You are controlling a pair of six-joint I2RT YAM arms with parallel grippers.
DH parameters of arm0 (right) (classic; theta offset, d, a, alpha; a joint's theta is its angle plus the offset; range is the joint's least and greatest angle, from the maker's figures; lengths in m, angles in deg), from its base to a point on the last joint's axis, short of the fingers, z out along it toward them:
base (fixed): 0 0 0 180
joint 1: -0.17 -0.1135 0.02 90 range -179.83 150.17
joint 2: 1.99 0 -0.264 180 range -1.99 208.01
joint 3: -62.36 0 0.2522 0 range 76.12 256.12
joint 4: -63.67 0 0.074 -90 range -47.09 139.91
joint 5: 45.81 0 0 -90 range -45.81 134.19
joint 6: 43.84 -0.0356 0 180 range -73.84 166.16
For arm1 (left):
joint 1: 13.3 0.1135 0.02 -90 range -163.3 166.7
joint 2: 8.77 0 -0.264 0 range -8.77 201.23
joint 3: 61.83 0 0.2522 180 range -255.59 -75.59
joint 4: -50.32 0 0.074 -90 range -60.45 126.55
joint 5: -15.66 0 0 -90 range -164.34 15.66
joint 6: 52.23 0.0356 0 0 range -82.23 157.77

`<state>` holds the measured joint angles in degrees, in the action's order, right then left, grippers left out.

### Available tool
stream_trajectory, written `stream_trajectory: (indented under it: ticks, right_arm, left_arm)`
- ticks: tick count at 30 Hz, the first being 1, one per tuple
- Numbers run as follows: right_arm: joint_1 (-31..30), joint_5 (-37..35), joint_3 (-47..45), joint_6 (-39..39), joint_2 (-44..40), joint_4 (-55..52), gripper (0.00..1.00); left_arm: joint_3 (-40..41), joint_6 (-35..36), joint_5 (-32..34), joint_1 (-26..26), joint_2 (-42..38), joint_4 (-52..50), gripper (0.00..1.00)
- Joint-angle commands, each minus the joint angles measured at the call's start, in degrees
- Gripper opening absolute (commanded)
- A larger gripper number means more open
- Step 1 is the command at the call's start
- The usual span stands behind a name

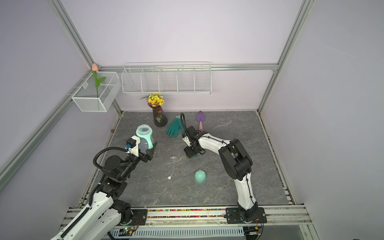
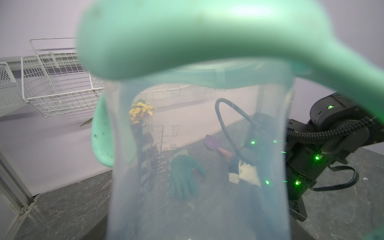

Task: Assemble the baby bottles
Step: Place the nipple at the center of the board, then pick up the straw from the center of the board.

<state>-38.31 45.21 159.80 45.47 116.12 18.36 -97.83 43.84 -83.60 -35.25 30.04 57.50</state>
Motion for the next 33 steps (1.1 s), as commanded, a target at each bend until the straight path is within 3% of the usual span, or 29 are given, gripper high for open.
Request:
stream_trajectory:
  ticks: [1, 4, 6, 13, 17, 23, 28, 33]
  right_arm:
    - [-0.27, -0.08, -1.08, -1.64, 1.51, 0.77, 0.6]
    - [-0.38, -0.5, -1.69, -1.85, -0.42, 0.51, 0.78]
    - [-0.68, -0.51, -2.4, -1.71, -3.14, 0.81, 0.84]
    - [-2.84, -2.27, 0.59, -0.89, -7.21, -2.3, 0.91]
    - [-5.88, -2.14, 2.27, -2.98, -8.2, -0.75, 0.88]
    - [-8.92, 5.18, 5.24, -7.53, -2.89, 2.87, 0.71]
    - [-9.64, 7.89, 3.15, -3.82, -1.66, 6.39, 0.57]
    - [-9.61, 12.32, 0.6, 1.81, -0.87, 10.23, 0.52]
  left_arm:
    - [-0.52, 1.0, -0.33, 0.27, 0.22, -0.12, 0.0]
    - [-0.69, 1.12, -0.41, 0.25, 0.22, -0.29, 0.0]
    - [-0.84, 1.13, -0.46, 0.27, 0.22, -0.38, 0.0]
    - [-1.17, 1.13, -0.02, 0.26, -0.17, -0.73, 0.0]
    - [-1.01, 0.65, 2.12, 0.29, -0.84, -0.67, 0.0]
    - [-1.4, 0.52, 3.87, 0.25, -1.13, -1.35, 0.0]
    - [-1.29, 0.47, 4.67, 0.32, -2.33, -1.78, 0.0]
    - [-1.38, 0.34, 4.93, 0.3, -2.59, -2.05, 0.0]
